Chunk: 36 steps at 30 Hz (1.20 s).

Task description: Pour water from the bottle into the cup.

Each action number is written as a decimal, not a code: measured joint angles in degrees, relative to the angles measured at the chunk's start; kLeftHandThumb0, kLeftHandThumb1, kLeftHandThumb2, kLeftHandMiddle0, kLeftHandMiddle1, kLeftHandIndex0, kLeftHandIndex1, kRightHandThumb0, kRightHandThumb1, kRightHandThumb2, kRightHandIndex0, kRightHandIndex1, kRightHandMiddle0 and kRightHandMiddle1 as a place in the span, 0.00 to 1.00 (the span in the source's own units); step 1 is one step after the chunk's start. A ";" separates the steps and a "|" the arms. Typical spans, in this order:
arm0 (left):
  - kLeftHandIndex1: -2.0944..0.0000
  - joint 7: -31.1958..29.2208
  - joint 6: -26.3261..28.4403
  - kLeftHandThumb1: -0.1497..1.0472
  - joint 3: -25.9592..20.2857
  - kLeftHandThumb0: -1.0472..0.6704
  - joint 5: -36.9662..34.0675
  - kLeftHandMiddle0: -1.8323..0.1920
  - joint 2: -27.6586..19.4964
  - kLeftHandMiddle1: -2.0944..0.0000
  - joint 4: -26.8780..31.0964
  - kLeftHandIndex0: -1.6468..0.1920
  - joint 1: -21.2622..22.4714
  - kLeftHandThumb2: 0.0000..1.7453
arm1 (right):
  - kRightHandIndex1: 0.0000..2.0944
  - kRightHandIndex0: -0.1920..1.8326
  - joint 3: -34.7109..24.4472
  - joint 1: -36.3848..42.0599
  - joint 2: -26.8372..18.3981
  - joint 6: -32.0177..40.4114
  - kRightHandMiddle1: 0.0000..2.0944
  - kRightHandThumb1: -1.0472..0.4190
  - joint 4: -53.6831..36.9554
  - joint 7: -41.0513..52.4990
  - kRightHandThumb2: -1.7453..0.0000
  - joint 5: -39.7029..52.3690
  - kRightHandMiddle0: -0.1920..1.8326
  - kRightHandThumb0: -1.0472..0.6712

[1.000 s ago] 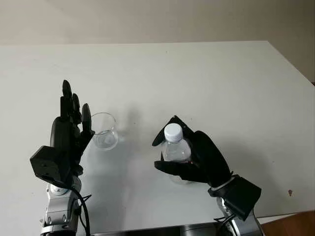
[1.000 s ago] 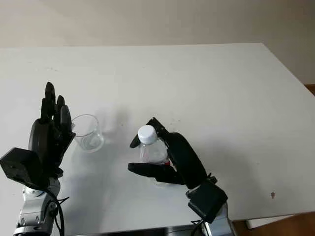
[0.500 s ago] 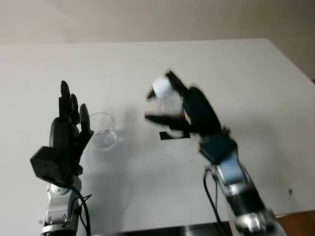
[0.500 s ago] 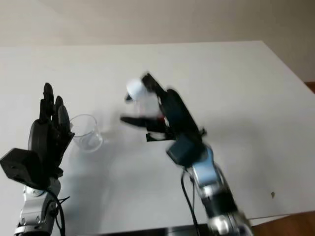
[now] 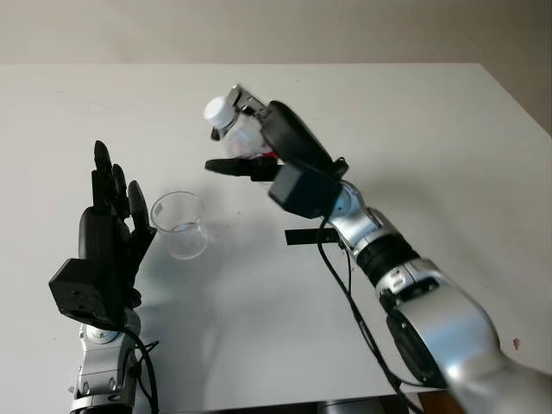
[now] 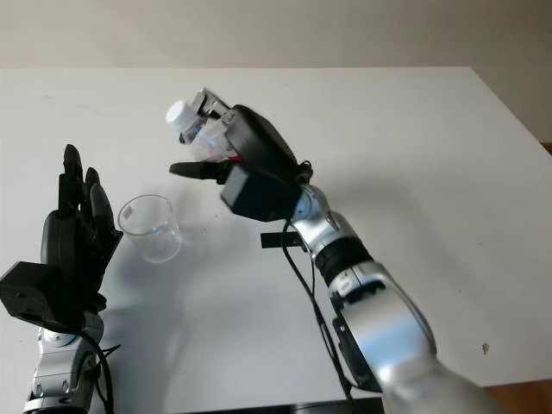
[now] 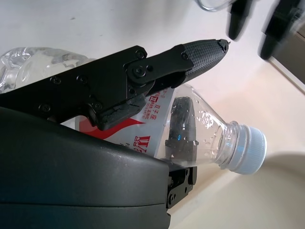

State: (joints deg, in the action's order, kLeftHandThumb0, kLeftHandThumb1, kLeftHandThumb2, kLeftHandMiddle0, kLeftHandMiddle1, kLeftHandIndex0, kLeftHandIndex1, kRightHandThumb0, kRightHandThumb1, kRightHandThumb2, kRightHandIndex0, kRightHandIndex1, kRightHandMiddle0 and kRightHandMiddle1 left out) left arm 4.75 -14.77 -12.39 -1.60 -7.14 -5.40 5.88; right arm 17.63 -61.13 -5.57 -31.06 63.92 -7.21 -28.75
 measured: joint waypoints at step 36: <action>1.00 0.96 0.67 1.00 1.27 0.21 0.25 0.96 2.03 0.92 -0.06 0.95 -0.65 0.41 | 1.00 0.66 30.82 -16.55 -9.22 -2.32 1.00 0.00 4.71 -33.29 0.94 -36.84 0.39 0.41</action>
State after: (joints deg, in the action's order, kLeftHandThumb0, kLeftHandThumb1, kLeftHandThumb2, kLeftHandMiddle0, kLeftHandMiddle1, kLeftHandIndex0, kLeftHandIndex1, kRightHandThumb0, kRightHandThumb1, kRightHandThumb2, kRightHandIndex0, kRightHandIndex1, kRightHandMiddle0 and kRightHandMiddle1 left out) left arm 5.71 -14.10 -11.12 -1.35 -5.11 -5.46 5.24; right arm 48.45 -77.67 -14.79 -33.37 68.63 -40.50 -65.60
